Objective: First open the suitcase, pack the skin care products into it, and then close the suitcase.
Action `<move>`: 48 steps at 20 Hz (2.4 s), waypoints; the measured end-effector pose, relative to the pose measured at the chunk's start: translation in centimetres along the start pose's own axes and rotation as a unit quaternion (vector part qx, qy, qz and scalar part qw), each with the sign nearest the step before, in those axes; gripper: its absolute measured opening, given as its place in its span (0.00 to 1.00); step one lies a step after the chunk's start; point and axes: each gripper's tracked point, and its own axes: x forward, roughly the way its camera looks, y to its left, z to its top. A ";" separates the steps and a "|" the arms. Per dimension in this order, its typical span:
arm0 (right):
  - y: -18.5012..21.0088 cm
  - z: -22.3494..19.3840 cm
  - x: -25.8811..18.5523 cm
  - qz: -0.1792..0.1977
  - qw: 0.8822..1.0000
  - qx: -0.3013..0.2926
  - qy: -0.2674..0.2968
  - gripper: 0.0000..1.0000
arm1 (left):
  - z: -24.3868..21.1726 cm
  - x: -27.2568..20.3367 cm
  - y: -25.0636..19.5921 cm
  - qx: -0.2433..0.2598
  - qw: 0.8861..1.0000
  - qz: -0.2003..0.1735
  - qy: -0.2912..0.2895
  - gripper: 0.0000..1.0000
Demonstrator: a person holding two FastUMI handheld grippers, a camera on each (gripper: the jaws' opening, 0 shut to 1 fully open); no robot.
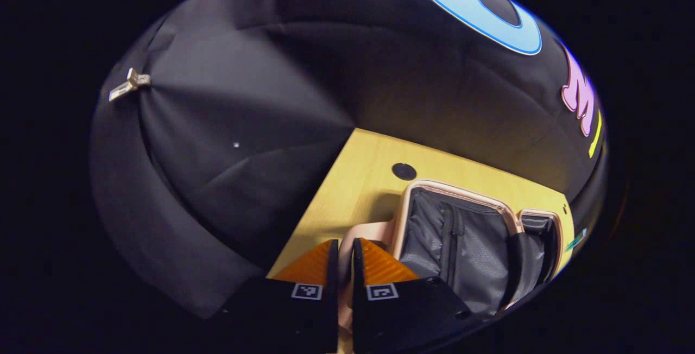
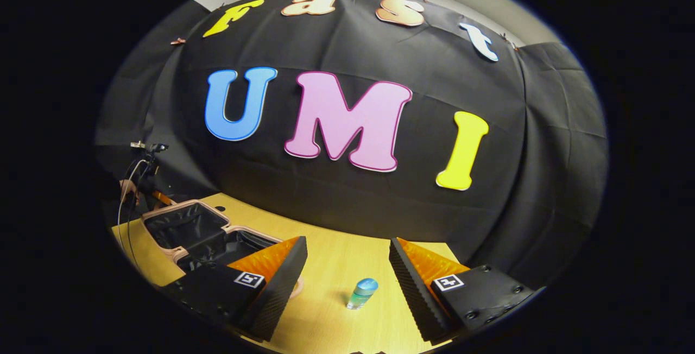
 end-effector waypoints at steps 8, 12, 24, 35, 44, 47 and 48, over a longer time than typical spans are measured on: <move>-9.1 1.4 -1.1 -0.074 0.996 0.007 -0.039 0.96 | 11.9 -19.0 -8.7 -0.020 0.972 0.026 -0.234 0.96; -11.9 1.7 -0.8 -0.090 0.994 0.032 -0.048 0.96 | 8.4 -26.7 -19.0 -0.004 0.957 0.019 -0.289 0.96; -17.4 -6.7 -0.7 -0.093 0.995 0.039 -0.017 0.96 | -6.5 -29.2 -52.7 0.024 0.946 -0.209 -0.247 0.96; -19.2 -16.1 0.7 -0.072 0.995 0.067 0.029 0.97 | -20.2 -20.5 -67.7 0.122 0.944 -0.270 -0.143 0.96; -19.8 -21.2 4.2 -0.085 0.990 0.080 0.082 0.96 | -20.4 -15.2 -71.7 0.157 0.951 -0.243 -0.109 0.76; -19.7 -23.6 6.0 -0.099 0.984 0.100 0.107 0.97 | -21.0 -14.4 -71.8 0.156 0.955 -0.235 -0.093 0.69; -19.5 -24.1 6.6 -0.099 0.983 0.107 0.112 0.97 | -20.9 -14.3 -71.8 0.153 0.955 -0.238 -0.093 0.55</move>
